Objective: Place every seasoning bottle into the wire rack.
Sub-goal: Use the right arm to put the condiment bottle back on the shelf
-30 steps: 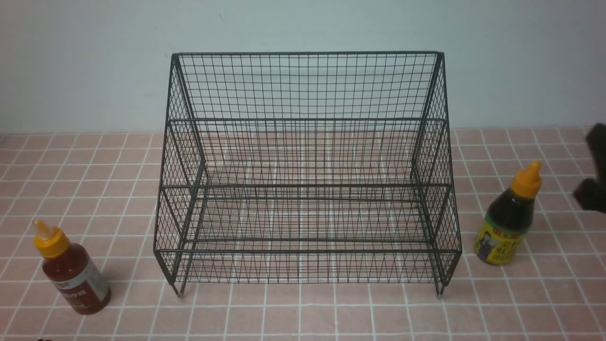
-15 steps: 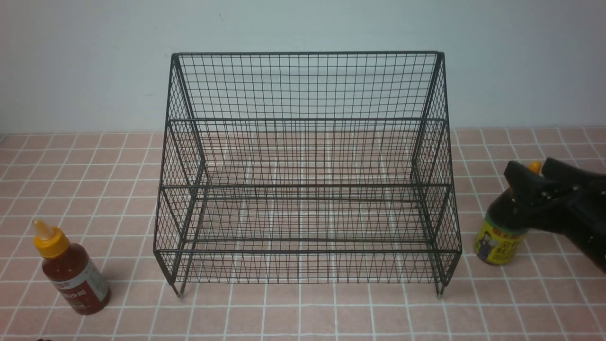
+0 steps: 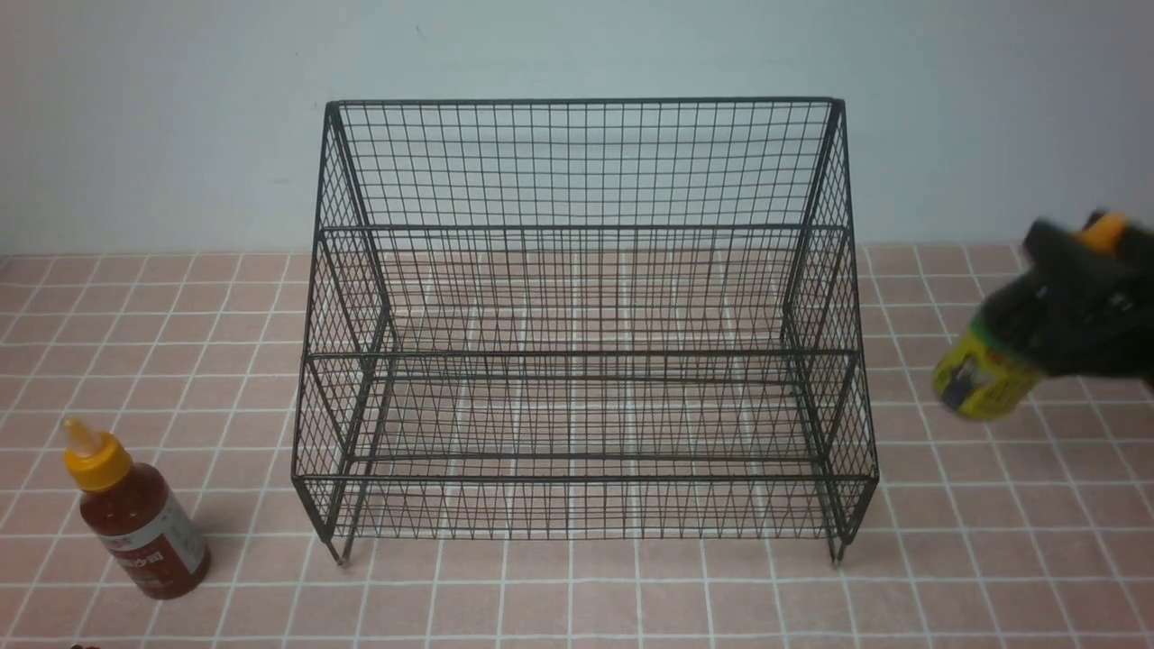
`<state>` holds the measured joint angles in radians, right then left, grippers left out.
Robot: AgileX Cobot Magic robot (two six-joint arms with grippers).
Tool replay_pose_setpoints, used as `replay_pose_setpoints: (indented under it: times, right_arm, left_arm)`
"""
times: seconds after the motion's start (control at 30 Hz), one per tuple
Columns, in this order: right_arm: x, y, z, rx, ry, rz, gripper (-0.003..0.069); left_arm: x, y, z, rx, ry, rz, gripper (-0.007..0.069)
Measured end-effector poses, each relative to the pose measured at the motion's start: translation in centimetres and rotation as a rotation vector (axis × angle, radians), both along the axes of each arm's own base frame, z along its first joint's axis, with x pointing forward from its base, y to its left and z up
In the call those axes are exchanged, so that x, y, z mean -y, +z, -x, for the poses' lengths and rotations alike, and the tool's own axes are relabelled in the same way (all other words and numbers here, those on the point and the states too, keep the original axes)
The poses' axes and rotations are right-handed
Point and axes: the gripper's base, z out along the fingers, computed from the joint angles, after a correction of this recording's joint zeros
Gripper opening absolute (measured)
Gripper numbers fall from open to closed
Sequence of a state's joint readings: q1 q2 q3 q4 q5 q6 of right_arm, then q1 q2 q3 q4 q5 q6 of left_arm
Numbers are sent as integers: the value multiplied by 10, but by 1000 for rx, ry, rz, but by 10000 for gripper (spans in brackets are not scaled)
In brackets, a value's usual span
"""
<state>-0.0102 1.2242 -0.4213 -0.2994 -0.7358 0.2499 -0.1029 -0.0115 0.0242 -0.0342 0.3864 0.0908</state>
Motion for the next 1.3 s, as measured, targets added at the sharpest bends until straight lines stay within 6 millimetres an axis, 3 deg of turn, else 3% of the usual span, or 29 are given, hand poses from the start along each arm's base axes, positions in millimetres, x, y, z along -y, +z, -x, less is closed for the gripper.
replay_pose_setpoints:
  times: [0.03, 0.1, 0.17, 0.33, 0.57, 0.73, 0.9, 1.1, 1.3]
  right_arm:
    - [0, 21, 11, 55, 3, 0, 276]
    - [-1, 29, 16, 67, 13, -6, 276]
    - [-8, 50, 32, 112, 72, -23, 276]
    - [-39, 60, 42, 124, 273, -47, 276]
    - [-79, 49, 29, 64, 428, -23, 276]
    - [-106, 28, -4, 5, 438, 54, 276]
    - [-122, 4, -22, -66, 448, 97, 275]
    - [-130, -19, -30, -151, 449, 98, 275]
    - [-130, -26, -32, -208, 438, 93, 275]
  left_arm:
    - [0, 0, 0, 0, 0, 0, -10]
    - [0, 0, 0, 0, 0, 0, -10]
    - [0, 0, 0, 0, 0, 0, -10]
    - [0, 0, 0, 0, 0, 0, -10]
    - [0, 0, 0, 0, 0, 0, -10]
    - [0, 0, 0, 0, 0, 0, -10]
    - [0, 0, 0, 0, 0, 0, -10]
    - [0, 0, 0, 0, 0, 0, -10]
    - [0, 0, 0, 0, 0, 0, -10]
